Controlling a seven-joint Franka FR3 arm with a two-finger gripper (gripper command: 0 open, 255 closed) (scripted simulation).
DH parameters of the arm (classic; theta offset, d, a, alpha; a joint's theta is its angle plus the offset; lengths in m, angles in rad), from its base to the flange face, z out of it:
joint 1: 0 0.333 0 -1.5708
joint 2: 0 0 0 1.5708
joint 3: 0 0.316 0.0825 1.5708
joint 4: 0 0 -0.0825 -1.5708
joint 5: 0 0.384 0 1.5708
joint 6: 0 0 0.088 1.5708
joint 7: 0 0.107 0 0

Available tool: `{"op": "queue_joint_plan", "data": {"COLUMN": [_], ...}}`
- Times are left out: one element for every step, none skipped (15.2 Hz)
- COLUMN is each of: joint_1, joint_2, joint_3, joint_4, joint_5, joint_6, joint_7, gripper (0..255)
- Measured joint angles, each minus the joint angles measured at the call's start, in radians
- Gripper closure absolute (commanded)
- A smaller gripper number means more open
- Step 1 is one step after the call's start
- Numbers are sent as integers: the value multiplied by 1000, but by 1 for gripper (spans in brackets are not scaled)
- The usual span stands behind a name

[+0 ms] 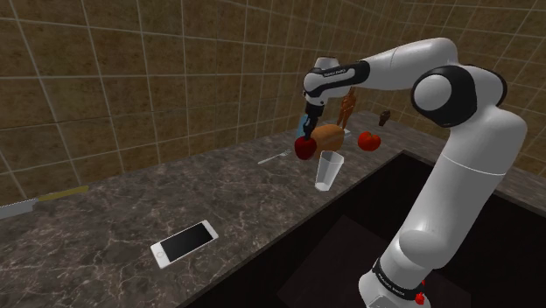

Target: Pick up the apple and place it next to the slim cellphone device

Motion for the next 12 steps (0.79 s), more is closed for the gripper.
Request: {"op": "queue_joint_plan", "data": {"joint_1": [0,0,1,0,2,3,3,3,3,3,4,4], "joint_2": [-3,-6,-9,-13,-15,-18,-18,-20,-23,-27,-33,-33], "joint_3": [0,0,0,0,1,2,2,1,2,1,2,2], "joint_4": [11,20,29,38,49,58,70,82,90,98,106,122], "joint_5": [-1,-2,-4,-5,-6,-7,-7,-8,-9,-10,-13,-13], "joint_6": [-14,-26,-38,-50,-63,-74,-87,-101,-112,-123,-138,-153], "joint_7": [0,1,3,2,6,8,8,8,9,9,11,11], "gripper": [255,255,255,255,255,255,255,255,255,255,255,255]}}
